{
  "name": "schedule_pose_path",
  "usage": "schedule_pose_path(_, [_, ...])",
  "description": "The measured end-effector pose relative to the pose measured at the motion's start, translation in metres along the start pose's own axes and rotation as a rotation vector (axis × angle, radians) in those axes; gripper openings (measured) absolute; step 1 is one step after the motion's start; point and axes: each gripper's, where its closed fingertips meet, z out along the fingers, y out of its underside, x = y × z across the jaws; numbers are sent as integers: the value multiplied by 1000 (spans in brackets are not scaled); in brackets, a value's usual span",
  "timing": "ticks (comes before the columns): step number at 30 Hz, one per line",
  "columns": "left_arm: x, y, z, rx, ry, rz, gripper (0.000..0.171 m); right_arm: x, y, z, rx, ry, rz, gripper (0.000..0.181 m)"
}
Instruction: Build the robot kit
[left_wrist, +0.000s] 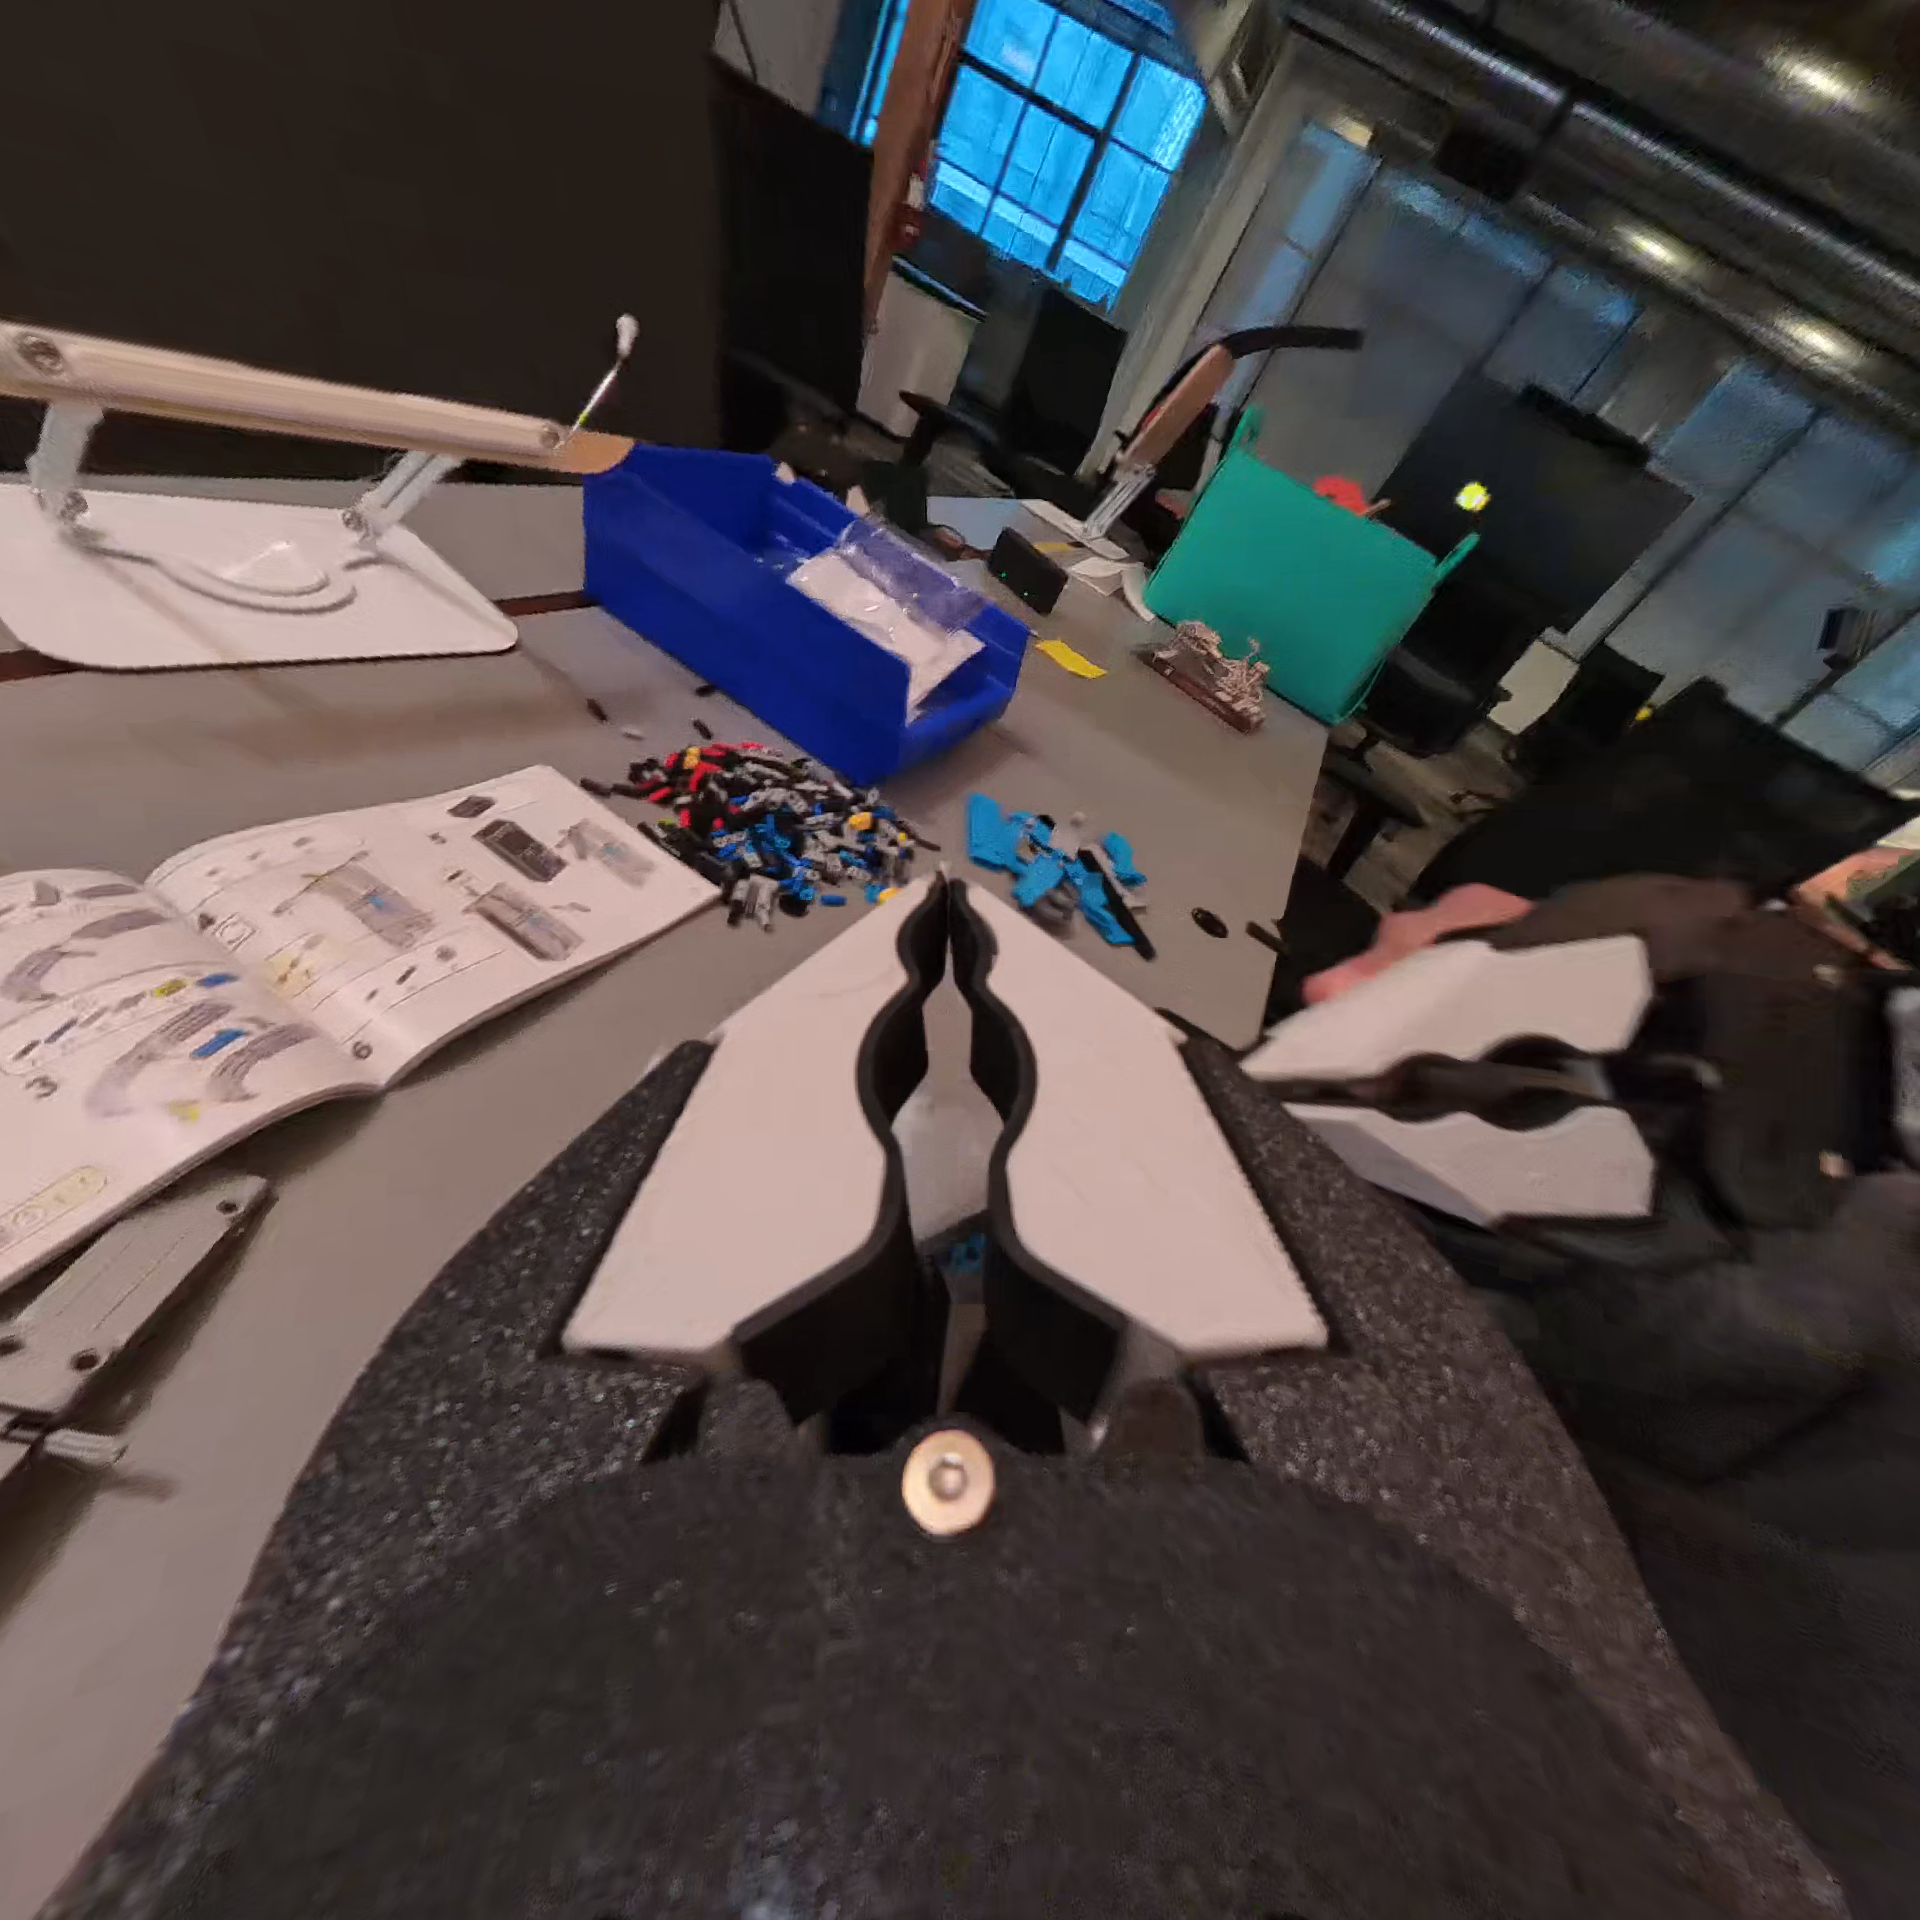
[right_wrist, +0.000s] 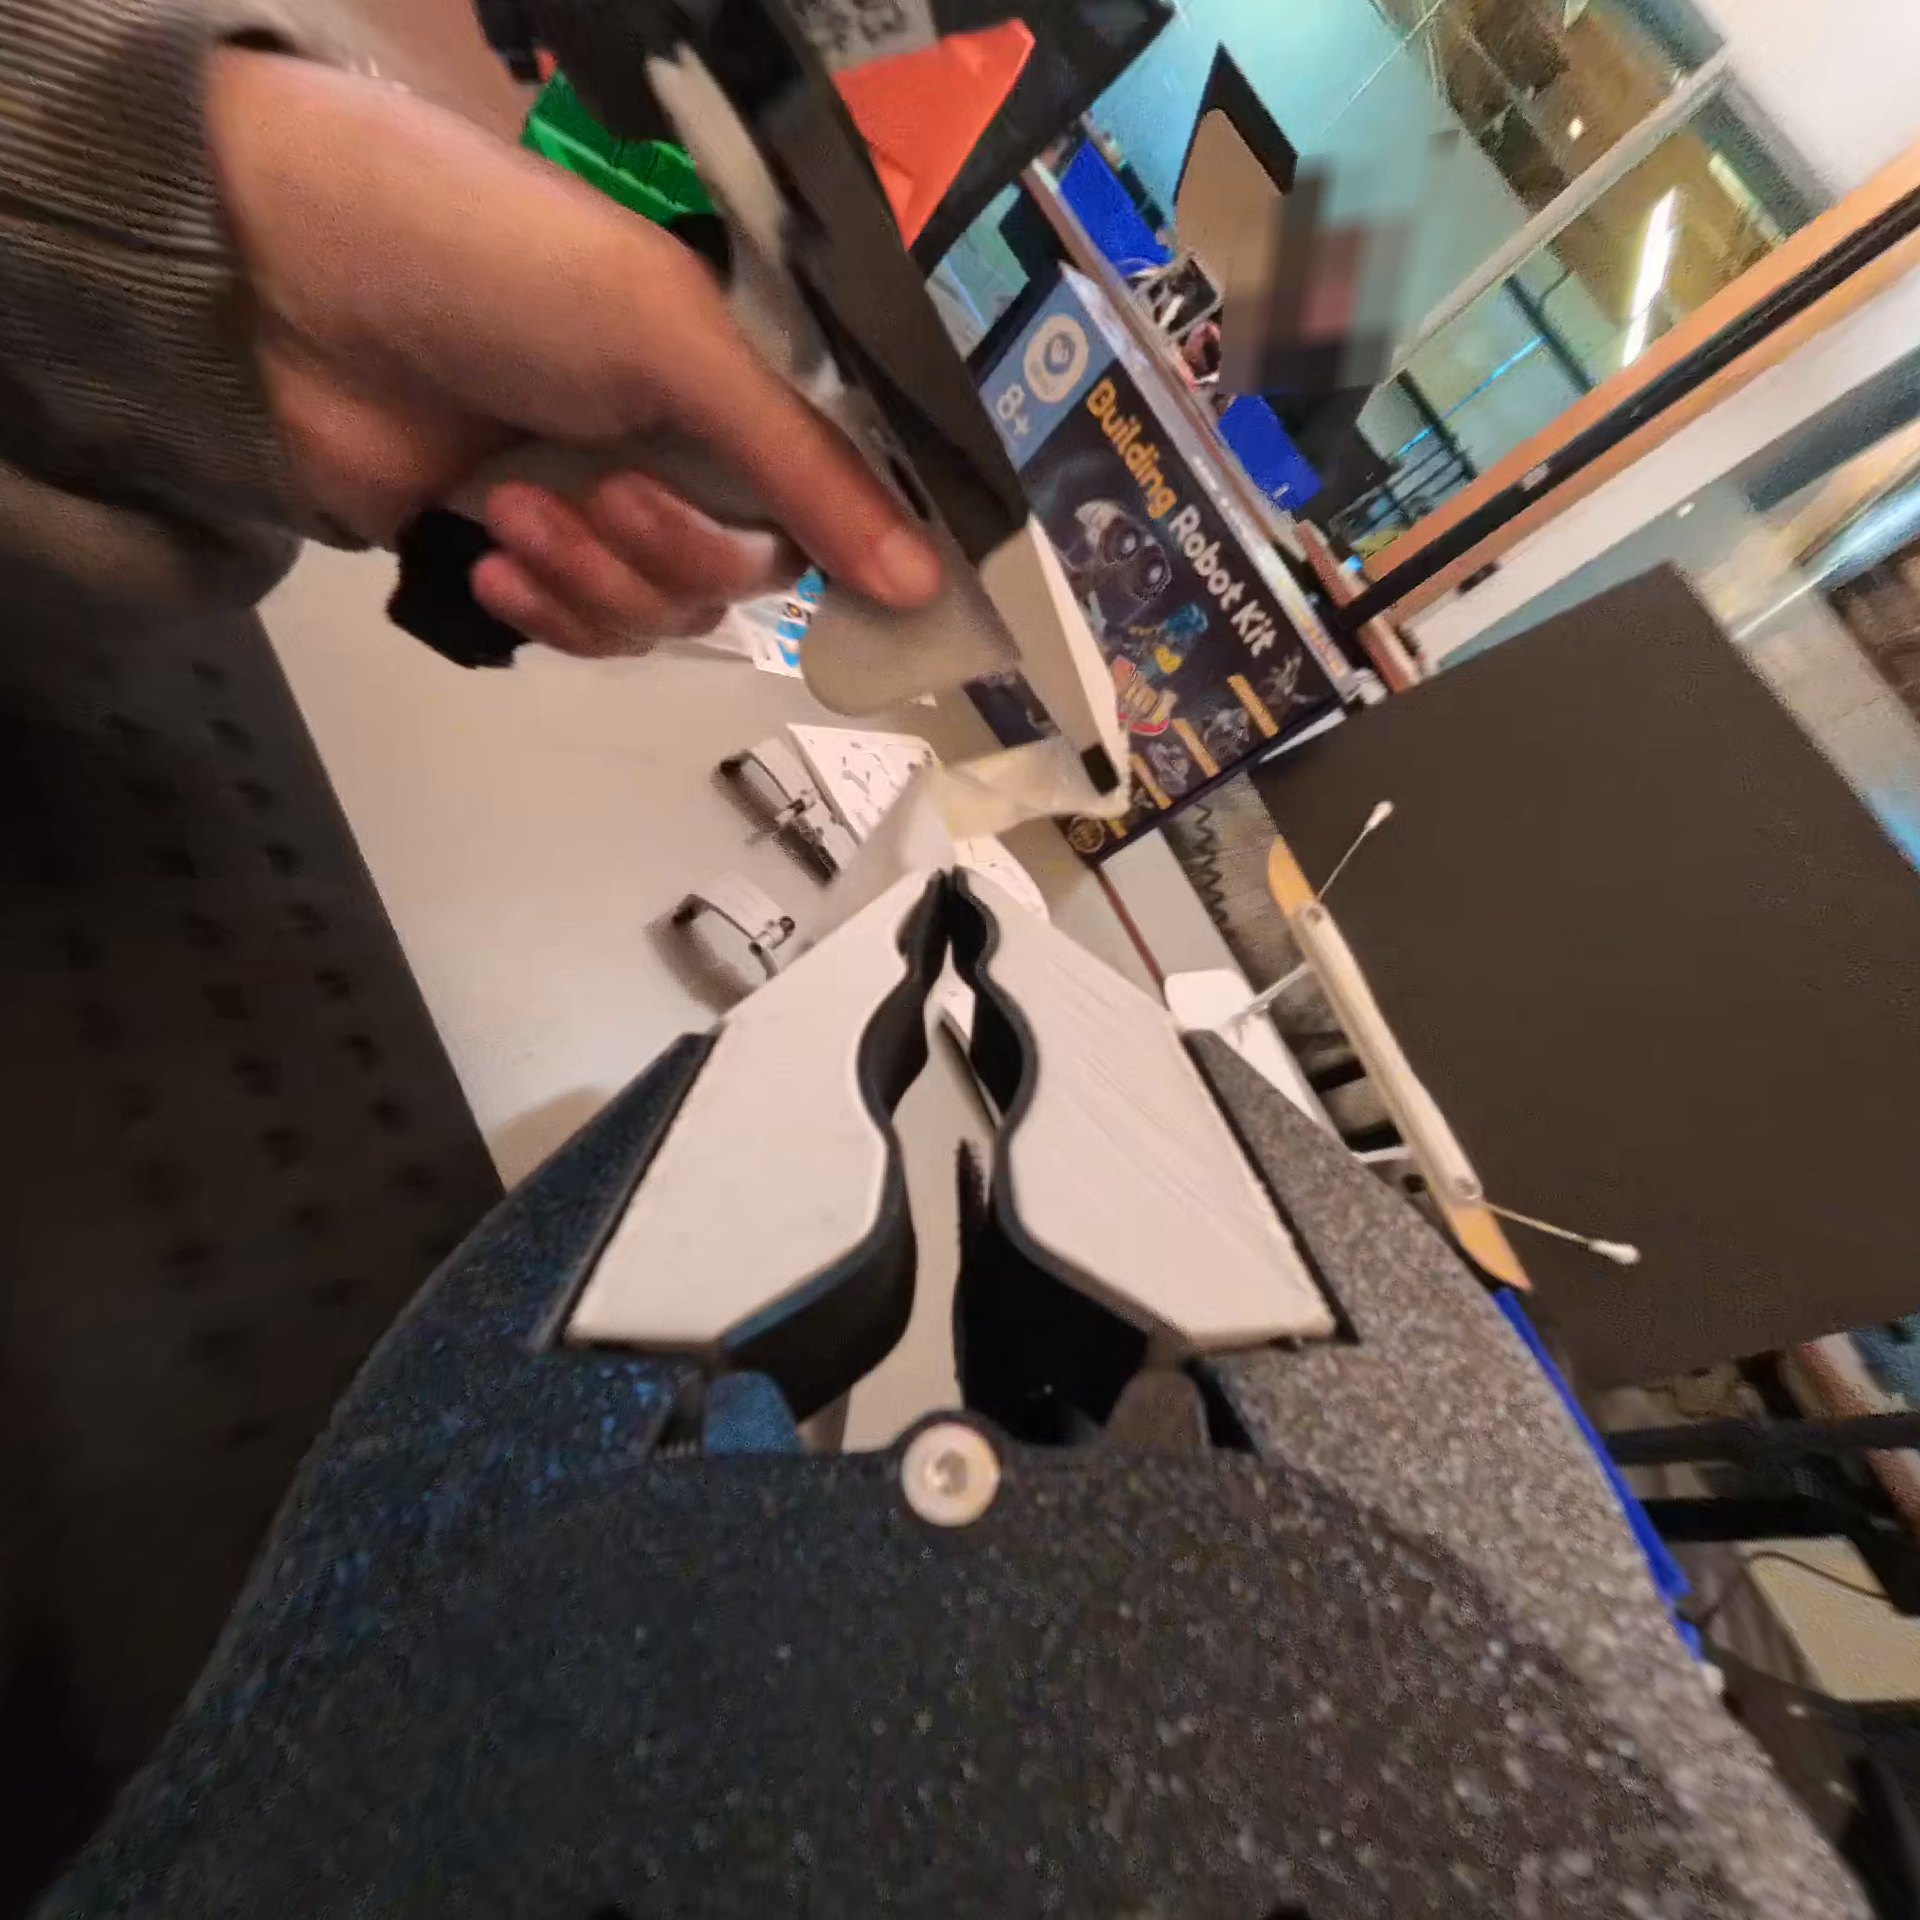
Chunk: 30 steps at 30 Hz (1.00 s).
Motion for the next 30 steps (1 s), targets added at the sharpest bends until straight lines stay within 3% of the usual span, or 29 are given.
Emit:
schedule_pose_path(4, [-18, -20, -14, 67, -32, -44, 0, 8, 12, -4, -20, -74, 47, 0])
schedule_pose_path(9, [-39, -21, -24, 89, -29, -121, 0, 19, 26, -11, 7, -173, 214, 0])
schedule_pose_path(16, [-39, -3, -11, -1, -54, -97, 0, -29, 38, -20, -11, -385, 177, 0])
schedule_pose_path(22, [-33, 7, -2, -58, -80, -63, 0, -49, 46, -39, -82, -475, 111, 0])
schedule_pose_path(27, [-38, 5, -4, -52, -104, -44, 0, -48, 64, -52, -68, -388, 148, 0])
schedule_pose_path(28, [-44, 6, -4, -55, -135, -39, 0, -46, 67, -55, -72, -378, 148, 0])
schedule_pose_path(30, [-81, -2, -20, -25, -349, 39, 0, -48, 68, -66, -69, -404, 170, 0])
